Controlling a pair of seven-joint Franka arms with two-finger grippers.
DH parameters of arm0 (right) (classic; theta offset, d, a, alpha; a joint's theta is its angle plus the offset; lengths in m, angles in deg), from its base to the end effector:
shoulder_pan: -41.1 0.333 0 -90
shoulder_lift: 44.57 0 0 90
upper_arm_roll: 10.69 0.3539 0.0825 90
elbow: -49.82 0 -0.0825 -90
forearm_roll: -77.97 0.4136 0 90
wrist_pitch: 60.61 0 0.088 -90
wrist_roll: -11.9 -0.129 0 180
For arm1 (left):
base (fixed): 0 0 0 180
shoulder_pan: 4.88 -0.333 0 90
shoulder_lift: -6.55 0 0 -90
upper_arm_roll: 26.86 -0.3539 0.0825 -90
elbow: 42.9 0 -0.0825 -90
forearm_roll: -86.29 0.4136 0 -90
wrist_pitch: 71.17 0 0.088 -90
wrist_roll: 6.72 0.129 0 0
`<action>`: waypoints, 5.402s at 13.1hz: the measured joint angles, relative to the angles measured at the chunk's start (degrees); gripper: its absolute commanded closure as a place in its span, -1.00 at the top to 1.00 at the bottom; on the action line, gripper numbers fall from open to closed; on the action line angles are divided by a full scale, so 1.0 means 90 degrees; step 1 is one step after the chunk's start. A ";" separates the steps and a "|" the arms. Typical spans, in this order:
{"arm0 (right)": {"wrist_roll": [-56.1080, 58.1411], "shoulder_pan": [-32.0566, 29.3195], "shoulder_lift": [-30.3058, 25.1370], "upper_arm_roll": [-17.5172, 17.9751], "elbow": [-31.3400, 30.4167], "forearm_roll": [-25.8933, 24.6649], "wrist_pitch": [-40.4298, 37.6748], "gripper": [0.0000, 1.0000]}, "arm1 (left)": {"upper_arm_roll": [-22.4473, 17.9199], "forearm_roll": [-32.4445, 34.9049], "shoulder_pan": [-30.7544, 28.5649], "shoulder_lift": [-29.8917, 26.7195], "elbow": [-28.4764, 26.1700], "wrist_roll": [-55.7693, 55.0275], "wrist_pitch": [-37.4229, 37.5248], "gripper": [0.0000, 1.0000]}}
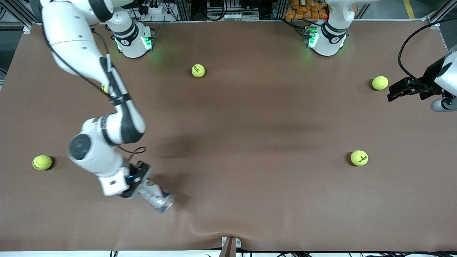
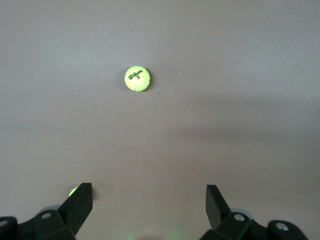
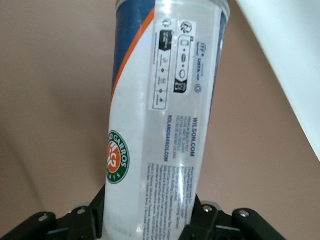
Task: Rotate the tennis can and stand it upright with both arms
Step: 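Carry the can to the table center and lay it down, then hold the can with the right gripper while the left gripper approaches, then grasp the can end with the left gripper while the right gripper withdraws, then lift the can with the left gripper and rotate it upright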
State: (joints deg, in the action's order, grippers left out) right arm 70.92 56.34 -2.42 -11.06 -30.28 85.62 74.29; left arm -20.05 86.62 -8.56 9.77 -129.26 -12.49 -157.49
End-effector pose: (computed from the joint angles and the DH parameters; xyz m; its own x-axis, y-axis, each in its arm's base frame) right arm 0.7784 0.2119 0.2827 0.3352 0.9200 0.2030 0.9225 -0.3643 0.1278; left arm 0.5949 -0.0296 0.6337 0.9973 0.0463 -0.0563 0.0461 -0.9989 -0.0048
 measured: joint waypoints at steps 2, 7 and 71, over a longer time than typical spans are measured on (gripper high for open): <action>0.0170 0.0488 0.0000 0.0016 -0.0010 0.0000 0.0000 0.37 | -0.0006 0.0000 -0.0005 0.0005 -0.0038 0.0000 0.0000 1.00; 0.0272 0.1799 0.0021 0.0026 -0.0053 -0.0004 0.0063 0.38 | -0.0043 0.0000 -0.0236 0.0035 -0.0505 0.0006 0.0000 1.00; -0.6420 -0.1648 -0.3672 -0.0365 0.0299 -0.0855 -0.6170 1.00 | 0.0234 -0.8689 0.2316 0.5155 0.0652 0.1481 -0.4625 -1.00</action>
State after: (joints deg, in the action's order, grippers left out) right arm 13.14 41.52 -35.47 -14.35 -27.59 77.92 18.76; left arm -17.94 8.42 12.28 56.17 -123.39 0.84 -199.12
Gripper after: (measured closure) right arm 0.000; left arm 0.952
